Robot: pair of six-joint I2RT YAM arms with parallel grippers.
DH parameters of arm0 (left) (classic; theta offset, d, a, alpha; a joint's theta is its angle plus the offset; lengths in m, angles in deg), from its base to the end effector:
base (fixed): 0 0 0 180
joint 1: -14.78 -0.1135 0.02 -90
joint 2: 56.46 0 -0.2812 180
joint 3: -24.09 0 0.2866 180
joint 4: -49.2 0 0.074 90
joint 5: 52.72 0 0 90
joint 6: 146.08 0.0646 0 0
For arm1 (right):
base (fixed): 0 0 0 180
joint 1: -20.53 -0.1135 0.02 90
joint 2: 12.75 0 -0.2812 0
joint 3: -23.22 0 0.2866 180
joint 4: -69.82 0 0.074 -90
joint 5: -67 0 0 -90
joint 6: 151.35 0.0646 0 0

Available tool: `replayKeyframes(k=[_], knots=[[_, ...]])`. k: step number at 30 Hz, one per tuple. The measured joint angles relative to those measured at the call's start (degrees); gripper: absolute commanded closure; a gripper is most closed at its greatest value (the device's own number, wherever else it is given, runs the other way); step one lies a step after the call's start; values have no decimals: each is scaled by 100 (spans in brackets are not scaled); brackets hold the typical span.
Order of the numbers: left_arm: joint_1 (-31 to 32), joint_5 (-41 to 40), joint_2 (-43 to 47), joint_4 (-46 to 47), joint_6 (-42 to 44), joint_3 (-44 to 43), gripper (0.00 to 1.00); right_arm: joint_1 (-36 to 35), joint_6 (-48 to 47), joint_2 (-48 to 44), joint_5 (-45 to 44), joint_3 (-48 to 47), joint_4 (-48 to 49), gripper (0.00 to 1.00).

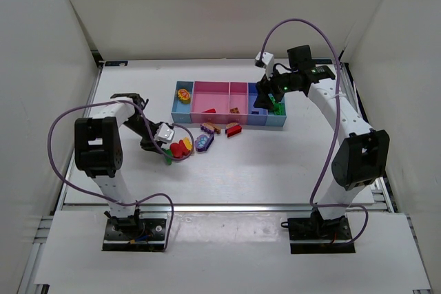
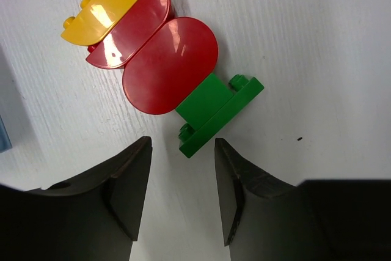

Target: Sort the legos into containers by color

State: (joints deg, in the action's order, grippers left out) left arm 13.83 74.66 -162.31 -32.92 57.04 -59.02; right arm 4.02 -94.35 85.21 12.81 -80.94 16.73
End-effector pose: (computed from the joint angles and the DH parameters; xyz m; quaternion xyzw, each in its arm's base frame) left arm 0.3296 -0.0338 0.1521 0.7564 0.5585 -0.2757 0.1999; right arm 0.4018 0.1585 0.3307 -0.4732 0.7564 0.2328 0.3870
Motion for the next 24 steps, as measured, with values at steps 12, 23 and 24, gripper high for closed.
replayKeyframes(k=[12, 23, 24], knots=[[0, -20, -79, -35, 2, -20, 46, 0, 4, 109, -17, -81, -2, 27], [0, -20, -79, -142, 2, 44, 52, 0, 28, 262, -76, -142, -4, 27], [0, -17, -79, -153, 2, 46, 53, 0, 33, 269, -79, -149, -2, 27]])
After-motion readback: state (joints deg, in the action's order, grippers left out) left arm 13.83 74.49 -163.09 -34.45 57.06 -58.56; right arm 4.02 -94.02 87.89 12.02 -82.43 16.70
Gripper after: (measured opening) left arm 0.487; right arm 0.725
